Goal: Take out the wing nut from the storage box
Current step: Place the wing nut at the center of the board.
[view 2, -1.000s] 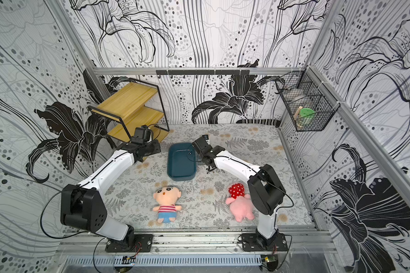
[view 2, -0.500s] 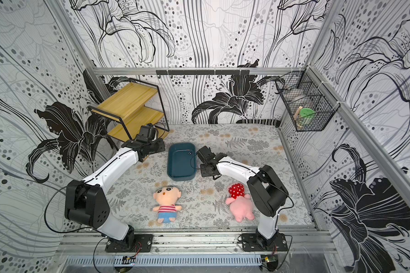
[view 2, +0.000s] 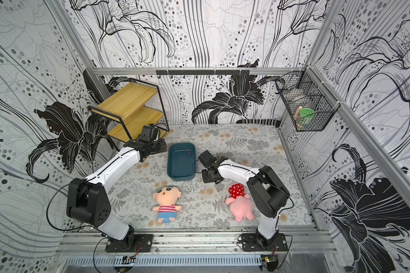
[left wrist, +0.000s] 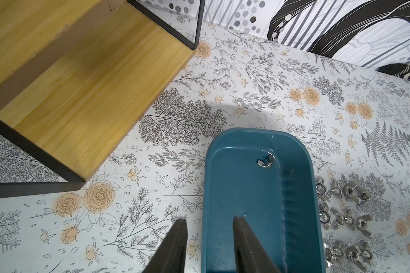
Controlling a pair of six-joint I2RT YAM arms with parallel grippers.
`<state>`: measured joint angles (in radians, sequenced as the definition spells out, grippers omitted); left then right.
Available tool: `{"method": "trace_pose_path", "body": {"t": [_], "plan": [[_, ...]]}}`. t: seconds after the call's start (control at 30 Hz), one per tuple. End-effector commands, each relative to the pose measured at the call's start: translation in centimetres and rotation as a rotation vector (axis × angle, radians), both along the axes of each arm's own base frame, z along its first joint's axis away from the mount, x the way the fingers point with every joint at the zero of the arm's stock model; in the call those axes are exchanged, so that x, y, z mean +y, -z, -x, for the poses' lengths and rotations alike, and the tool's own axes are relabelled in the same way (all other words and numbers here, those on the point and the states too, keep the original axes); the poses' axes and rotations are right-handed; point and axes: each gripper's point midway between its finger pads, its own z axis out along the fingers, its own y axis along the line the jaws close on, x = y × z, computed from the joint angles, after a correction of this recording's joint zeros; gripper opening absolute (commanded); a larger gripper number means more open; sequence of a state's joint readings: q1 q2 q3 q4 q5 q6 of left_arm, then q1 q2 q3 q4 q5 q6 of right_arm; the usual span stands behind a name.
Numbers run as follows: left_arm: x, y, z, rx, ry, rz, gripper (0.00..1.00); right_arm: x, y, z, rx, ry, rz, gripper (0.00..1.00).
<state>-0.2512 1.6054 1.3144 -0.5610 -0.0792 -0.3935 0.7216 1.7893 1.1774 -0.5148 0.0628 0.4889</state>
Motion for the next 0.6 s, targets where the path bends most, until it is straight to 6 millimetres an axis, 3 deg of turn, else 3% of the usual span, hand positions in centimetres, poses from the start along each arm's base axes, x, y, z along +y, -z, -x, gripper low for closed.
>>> {"method": "trace_pose_path", "body": {"t": [0.0, 0.57], "plan": [[-0.1, -1.3, -0.9, -0.04, -0.016, 0.002, 0.39, 0.0, 0.6, 0.3, 0.009, -0.006, 0.009, 0.01], [0.0, -1.2, -0.5, -0.04, -0.019, -0.003, 0.39, 0.3, 2.7, -0.4, 0.015, -0.006, 0.035, 0.01]]}}
